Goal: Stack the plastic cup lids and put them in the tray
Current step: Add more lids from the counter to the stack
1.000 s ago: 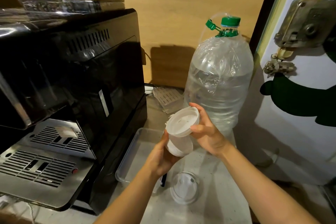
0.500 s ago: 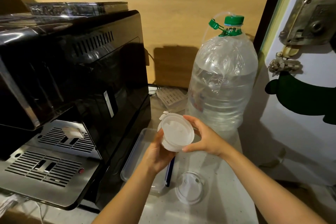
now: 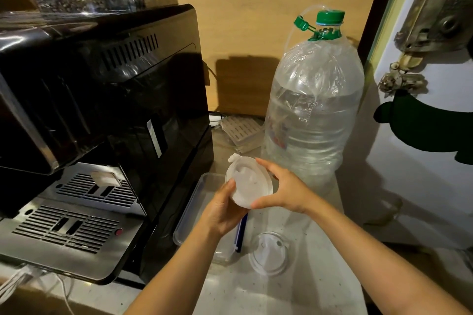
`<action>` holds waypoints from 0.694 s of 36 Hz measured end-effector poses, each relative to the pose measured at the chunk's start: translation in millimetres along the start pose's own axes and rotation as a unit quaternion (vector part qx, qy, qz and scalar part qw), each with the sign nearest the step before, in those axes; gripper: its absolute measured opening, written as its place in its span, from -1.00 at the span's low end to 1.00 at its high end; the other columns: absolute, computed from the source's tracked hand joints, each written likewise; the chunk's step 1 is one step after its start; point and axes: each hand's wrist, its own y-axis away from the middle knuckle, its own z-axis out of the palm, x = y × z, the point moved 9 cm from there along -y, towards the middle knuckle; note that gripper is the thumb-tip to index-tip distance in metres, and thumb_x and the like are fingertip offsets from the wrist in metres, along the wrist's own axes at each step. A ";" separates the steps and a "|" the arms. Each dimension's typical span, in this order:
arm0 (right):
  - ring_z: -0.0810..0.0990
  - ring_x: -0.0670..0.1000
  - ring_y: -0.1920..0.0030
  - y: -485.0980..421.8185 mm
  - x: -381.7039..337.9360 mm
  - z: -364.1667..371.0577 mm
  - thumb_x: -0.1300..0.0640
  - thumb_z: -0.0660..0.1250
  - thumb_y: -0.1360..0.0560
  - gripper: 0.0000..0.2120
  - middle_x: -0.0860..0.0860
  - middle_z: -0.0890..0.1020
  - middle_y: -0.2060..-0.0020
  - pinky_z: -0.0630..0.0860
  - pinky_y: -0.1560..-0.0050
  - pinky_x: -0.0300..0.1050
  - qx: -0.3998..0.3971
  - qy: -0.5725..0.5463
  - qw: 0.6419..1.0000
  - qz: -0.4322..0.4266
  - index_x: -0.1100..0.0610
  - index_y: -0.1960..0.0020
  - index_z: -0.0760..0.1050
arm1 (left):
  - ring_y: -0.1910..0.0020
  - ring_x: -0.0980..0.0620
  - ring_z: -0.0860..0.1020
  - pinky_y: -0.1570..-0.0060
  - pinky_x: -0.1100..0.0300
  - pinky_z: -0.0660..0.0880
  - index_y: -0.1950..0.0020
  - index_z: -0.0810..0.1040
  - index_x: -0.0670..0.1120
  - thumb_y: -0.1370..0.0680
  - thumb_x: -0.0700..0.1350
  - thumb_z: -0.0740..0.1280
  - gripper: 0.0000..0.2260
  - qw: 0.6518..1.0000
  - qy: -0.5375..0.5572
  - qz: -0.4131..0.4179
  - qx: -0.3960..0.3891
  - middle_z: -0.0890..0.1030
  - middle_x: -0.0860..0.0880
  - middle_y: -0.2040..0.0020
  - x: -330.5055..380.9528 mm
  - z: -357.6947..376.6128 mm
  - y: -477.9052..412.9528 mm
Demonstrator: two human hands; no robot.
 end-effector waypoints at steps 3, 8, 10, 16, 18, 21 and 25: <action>0.35 -0.14 -0.21 0.6 2.9 1.7 0.12 0.57 -0.23 -0.05 -0.13 0.38 -0.21 0.33 -0.11 -0.34 -0.003 0.015 1.000 0.009 0.02 -0.47 0.12 | 0.02 -0.05 0.59 0.05 0.07 0.58 -0.05 0.56 -0.04 0.07 0.11 0.63 -0.27 1.000 -0.016 -0.002 -0.007 0.66 -0.09 0.07 -1.2 0.0 0.2; 0.35 -0.10 -0.22 2.2 10.4 7.9 0.05 0.56 -0.23 -0.04 -0.02 0.39 -0.35 0.36 -0.19 -0.22 -0.011 0.042 0.999 0.024 -0.03 -0.48 0.09 | 0.05 -0.03 0.60 0.07 0.08 0.59 -0.04 0.58 -0.02 0.03 0.10 0.62 -0.33 0.999 -0.046 -0.011 -0.012 0.65 -0.08 0.09 -5.3 -5.1 1.5; 0.34 -0.10 -0.22 3.8 12.2 12.4 0.04 0.55 -0.24 -0.04 -0.01 0.37 -0.37 0.36 -0.19 -0.21 -0.019 0.046 0.998 0.030 -0.04 -0.48 0.07 | 0.03 -0.04 0.58 0.06 0.08 0.58 -0.09 0.53 -0.05 0.02 0.10 0.62 -0.27 0.998 -0.052 -0.019 -0.007 0.63 -0.10 0.05 -7.7 -8.8 2.9; 0.34 -0.03 -0.34 5.2 15.7 23.7 0.05 0.53 -0.28 -0.03 0.02 0.34 -0.41 0.29 -0.20 -0.25 -0.039 0.068 0.996 0.047 0.01 -0.50 0.01 | 0.07 -0.02 0.62 0.08 0.10 0.59 -0.09 0.52 -0.10 0.03 0.11 0.61 -0.25 0.998 -0.063 -0.029 -0.006 0.67 -0.09 0.09 -13.3 -16.9 5.9; 0.32 0.00 -0.38 6.5 15.0 27.1 0.03 0.52 -0.29 -0.03 0.03 0.31 -0.43 0.28 -0.25 -0.22 -0.043 0.080 0.995 0.047 0.03 -0.50 0.00 | 0.09 -0.01 0.63 0.10 0.11 0.59 -0.08 0.53 -0.09 0.04 0.12 0.61 -0.25 0.997 -0.067 -0.032 0.002 0.67 -0.08 0.11 -14.1 -21.9 7.0; 0.34 -0.07 -0.26 9.5 13.7 31.9 0.05 0.49 -0.33 -0.13 0.03 0.33 -0.41 0.30 -0.23 -0.21 -0.059 0.078 0.994 0.044 0.02 -0.48 0.06 | 0.06 -0.02 0.60 0.08 0.09 0.58 -0.08 0.53 -0.06 0.04 0.16 0.60 -0.25 0.996 -0.082 -0.036 0.021 0.65 -0.09 0.08 -16.3 -31.1 9.4; 0.17 -0.02 -0.47 10.1 29.3 34.9 0.00 0.49 -0.32 0.00 0.00 0.14 -0.51 0.19 -0.41 -0.11 -0.076 0.051 0.993 0.071 -0.01 -0.51 -0.12 | 0.06 -0.03 0.60 0.13 0.11 0.59 -0.09 0.51 -0.04 0.07 0.17 0.59 -0.21 0.995 -0.082 -0.033 0.047 0.62 -0.10 0.04 -16.6 -40.5 13.4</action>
